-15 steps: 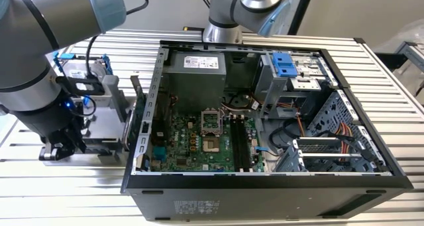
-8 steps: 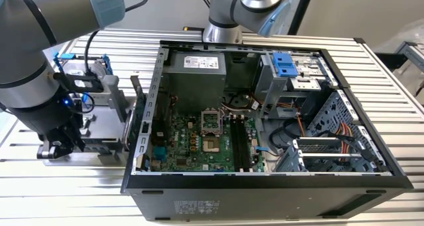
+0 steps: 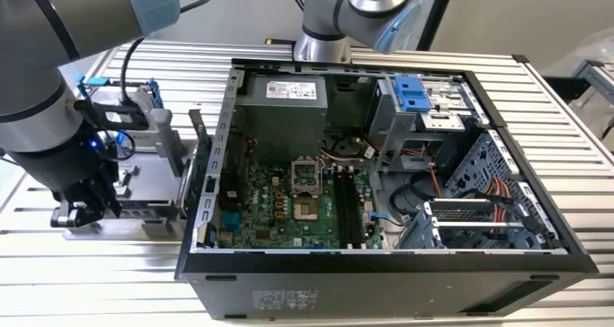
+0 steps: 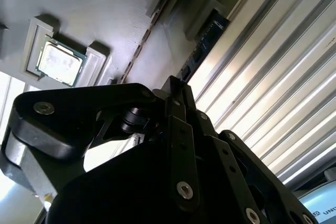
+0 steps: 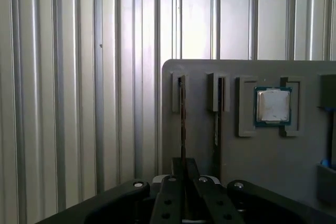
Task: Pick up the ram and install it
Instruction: 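Pick up the ram and move it above insertion slot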
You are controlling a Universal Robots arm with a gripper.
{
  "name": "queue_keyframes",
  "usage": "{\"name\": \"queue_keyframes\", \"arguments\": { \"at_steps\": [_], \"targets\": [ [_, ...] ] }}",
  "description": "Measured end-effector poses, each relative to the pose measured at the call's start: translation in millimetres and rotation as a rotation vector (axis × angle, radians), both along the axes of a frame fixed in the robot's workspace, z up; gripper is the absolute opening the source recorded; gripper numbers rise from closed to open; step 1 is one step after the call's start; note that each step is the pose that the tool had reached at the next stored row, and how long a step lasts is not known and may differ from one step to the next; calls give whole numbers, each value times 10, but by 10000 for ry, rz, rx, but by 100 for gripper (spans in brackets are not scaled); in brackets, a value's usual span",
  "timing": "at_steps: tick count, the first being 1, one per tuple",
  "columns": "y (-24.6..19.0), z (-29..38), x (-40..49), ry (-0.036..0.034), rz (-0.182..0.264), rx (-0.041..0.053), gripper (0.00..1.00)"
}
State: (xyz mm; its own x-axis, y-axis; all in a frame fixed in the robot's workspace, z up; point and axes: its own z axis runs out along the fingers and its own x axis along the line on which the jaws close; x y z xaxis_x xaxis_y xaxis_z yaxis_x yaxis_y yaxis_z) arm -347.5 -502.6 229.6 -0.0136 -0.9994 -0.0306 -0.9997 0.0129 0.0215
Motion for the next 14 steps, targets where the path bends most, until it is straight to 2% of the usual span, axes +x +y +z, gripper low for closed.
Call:
{"name": "queue_keyframes", "arguments": {
  "at_steps": [14],
  "targets": [
    [0, 126, 0, 0, -1, 0, 0]
  ]
}}
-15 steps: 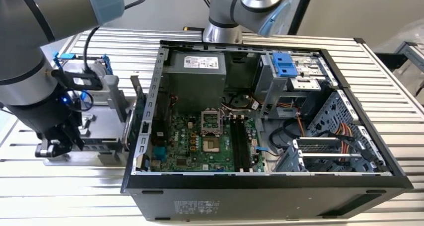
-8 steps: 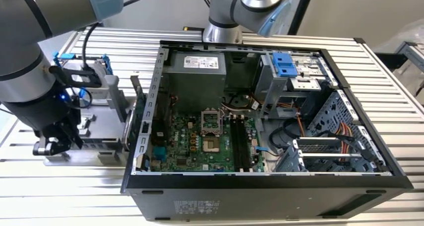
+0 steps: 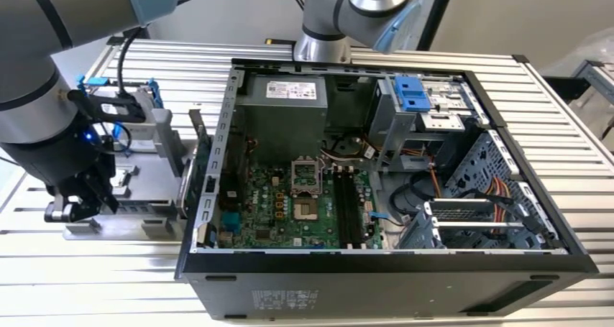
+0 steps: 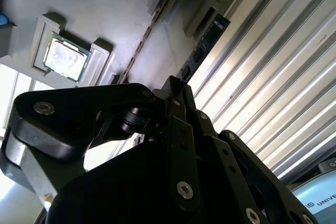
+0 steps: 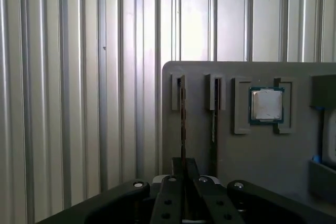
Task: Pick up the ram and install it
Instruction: 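Pick up the ram and move it above insertion slot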
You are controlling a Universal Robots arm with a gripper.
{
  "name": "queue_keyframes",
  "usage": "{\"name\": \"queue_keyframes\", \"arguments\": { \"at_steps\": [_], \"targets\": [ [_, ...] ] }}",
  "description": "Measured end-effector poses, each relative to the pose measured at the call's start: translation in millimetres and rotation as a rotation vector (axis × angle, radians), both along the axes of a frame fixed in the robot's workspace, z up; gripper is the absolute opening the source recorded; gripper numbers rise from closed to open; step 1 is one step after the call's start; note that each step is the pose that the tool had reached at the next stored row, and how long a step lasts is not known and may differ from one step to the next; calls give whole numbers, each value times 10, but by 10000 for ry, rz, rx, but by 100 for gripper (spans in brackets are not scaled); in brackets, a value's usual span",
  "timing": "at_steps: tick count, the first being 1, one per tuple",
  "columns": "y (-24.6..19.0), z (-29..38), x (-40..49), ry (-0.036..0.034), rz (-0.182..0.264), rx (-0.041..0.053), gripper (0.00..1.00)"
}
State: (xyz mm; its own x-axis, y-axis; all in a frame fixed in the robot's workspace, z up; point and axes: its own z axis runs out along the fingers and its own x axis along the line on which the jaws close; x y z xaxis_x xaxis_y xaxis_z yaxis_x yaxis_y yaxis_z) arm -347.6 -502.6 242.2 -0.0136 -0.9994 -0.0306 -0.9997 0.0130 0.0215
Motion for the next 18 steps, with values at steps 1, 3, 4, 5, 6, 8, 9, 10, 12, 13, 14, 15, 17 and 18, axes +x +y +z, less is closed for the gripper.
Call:
{"name": "queue_keyframes", "arguments": {
  "at_steps": [1, 3, 4, 5, 6, 8, 9, 10, 12, 13, 14, 15, 17, 18],
  "targets": [
    [0, 17, 0, 0, 0, 0, 0],
    [0, 31, 0, 1, 1, -1, 0],
    [0, 39, 0, 1, 0, -1, 0],
    [0, 49, 0, 0, 0, 0, 0],
    [0, 59, 0, 0, 0, 0, 0],
    [0, 78, 0, 1, 1, -1, 0],
    [0, 85, 0, 1, 0, -1, 0],
    [0, 92, 0, 0, 0, 0, 0],
    [0, 103, 0, 0, 0, 0, 0],
    [0, 110, 0, 1, 0, -1, 0],
    [0, 118, 0, 1, 0, -1, 0],
    [0, 127, 0, 1, 0, -1, 0],
    [0, 143, 0, 1, 0, -1, 0],
    [0, 150, 0, 1, 0, -1, 0]
  ]
}}
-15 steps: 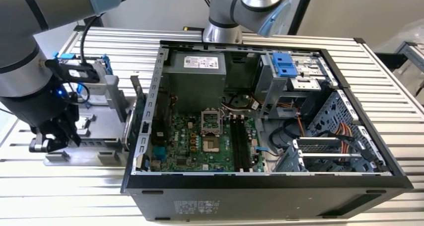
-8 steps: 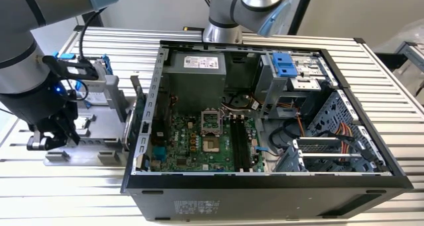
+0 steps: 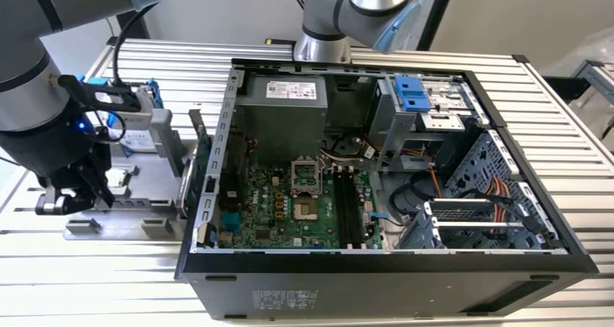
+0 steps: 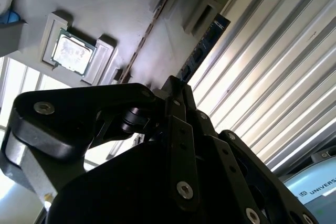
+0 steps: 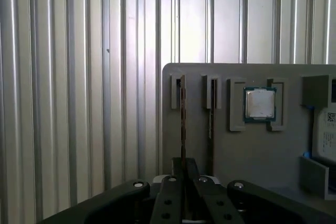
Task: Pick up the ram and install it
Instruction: 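Pick up the ram and move it above insertion slot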
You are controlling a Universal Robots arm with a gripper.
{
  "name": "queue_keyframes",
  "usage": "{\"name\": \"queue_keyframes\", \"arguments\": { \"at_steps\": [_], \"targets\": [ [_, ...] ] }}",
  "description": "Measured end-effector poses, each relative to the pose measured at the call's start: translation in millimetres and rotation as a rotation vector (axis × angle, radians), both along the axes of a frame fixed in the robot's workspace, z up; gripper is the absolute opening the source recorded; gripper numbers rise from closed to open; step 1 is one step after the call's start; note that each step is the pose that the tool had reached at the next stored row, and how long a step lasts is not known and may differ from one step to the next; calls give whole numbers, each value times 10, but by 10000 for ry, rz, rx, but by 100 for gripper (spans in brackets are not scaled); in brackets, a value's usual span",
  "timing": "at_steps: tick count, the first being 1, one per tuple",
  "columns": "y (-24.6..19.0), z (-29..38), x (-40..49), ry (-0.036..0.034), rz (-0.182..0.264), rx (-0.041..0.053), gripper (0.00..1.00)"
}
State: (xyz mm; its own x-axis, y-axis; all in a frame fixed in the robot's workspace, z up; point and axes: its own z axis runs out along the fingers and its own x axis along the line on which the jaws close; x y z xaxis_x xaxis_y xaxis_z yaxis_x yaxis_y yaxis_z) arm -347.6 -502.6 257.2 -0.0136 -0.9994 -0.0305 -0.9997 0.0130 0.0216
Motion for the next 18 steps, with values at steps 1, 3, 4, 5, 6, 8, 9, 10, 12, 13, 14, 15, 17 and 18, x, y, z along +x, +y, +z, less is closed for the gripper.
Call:
{"name": "queue_keyframes", "arguments": {
  "at_steps": [1, 3, 4, 5, 6, 8, 9, 10, 12, 13, 14, 15, 17, 18],
  "targets": [
    [0, 7, 0, 0, 0, 0, 0],
    [0, 21, 0, 0, 0, -1, 0],
    [0, 28, 0, 0, 1, 0, 0],
    [0, 36, 0, -1, 1, 0, 0],
    [0, 45, 0, 0, 1, 0, 0],
    [0, 65, 0, 0, 1, -1, 0],
    [0, 74, 0, 0, 1, 0, 0],
    [0, 85, 0, 0, 1, -1, 0],
    [0, 104, 0, -1, 0, -2, 0],
    [0, 113, 0, 0, 1, -4, 0],
    [0, 120, 0, -1, 1, -4, 0],
    [0, 129, 1, 0, 1, -4, 0],
    [0, 148, 0, 0, 0, -5, 0],
    [0, 158, 0, -1, 1, -5, 0]
  ]
}}
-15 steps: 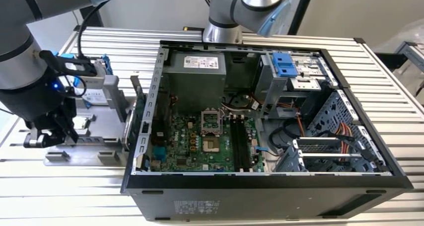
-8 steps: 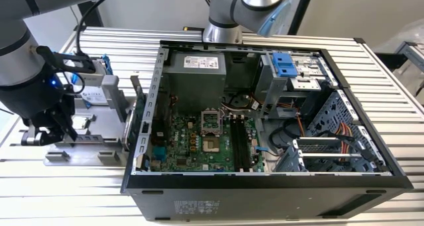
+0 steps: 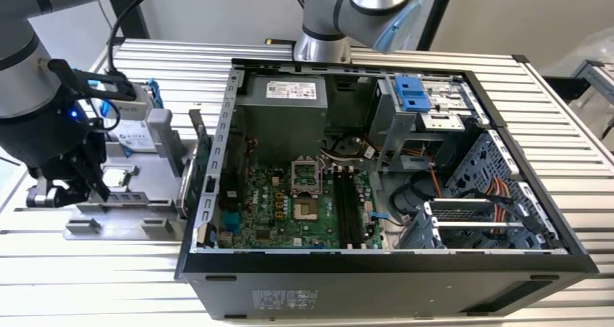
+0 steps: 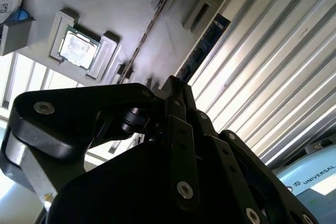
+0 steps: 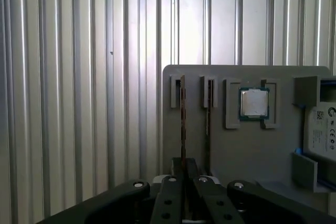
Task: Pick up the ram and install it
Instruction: 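Pick up the ram and move it above insertion slot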
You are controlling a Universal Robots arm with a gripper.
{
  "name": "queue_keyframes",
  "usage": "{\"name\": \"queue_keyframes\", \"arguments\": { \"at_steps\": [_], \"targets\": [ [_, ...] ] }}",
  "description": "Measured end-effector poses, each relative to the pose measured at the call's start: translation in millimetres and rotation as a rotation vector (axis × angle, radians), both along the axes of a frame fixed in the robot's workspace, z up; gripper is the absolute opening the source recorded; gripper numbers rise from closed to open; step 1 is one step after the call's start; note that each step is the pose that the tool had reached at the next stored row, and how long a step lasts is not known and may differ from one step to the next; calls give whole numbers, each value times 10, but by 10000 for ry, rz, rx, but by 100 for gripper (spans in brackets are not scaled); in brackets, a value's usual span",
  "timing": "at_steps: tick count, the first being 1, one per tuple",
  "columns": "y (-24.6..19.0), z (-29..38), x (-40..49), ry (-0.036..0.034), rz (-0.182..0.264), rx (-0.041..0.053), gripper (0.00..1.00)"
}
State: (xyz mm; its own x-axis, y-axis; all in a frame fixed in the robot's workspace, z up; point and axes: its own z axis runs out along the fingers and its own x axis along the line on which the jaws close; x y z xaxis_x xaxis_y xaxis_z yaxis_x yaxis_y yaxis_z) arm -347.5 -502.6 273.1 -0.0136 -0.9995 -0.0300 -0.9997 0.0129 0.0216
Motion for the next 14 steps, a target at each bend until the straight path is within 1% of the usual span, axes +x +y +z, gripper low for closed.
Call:
{"name": "queue_keyframes", "arguments": {
  "at_steps": [3, 8, 14],
  "targets": [
    [0, 37, 0, 0, 0, -29, 0],
    [0, 87, 0, 0, -1, -33, 0],
    [0, 94, 0, 0, 0, -33, 0]
  ]
}}
